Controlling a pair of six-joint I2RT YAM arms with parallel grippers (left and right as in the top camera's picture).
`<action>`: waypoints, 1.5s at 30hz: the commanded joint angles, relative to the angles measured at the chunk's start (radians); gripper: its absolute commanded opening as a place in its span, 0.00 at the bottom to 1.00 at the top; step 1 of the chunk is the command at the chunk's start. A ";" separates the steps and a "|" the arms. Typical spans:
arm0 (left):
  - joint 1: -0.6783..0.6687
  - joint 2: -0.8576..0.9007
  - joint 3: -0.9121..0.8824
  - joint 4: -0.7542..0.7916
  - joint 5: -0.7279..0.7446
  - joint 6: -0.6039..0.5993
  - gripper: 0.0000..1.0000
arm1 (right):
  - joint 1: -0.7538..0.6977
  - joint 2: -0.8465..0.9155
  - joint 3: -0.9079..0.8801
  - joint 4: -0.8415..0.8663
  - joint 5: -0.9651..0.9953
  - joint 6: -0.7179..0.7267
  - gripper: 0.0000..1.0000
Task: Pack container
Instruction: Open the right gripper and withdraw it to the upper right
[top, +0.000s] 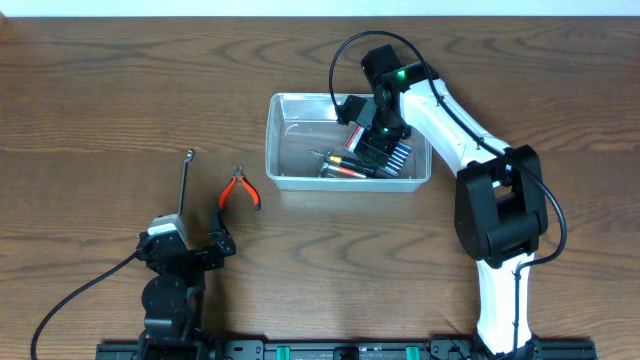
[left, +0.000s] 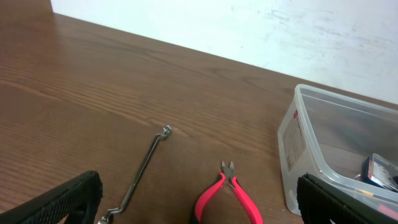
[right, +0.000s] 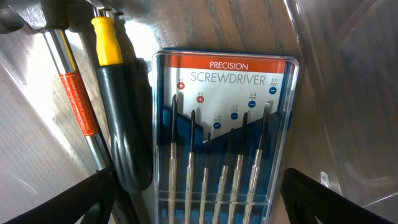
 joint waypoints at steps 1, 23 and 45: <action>-0.005 -0.006 -0.025 -0.010 -0.008 0.013 0.98 | -0.002 0.000 -0.003 -0.001 -0.015 0.011 0.85; -0.005 -0.006 -0.025 -0.010 -0.008 0.013 0.98 | -0.006 0.000 0.635 -0.273 0.155 0.299 0.99; -0.005 -0.006 -0.025 -0.010 -0.008 0.013 0.98 | -0.546 0.000 0.968 -0.647 0.270 0.823 0.99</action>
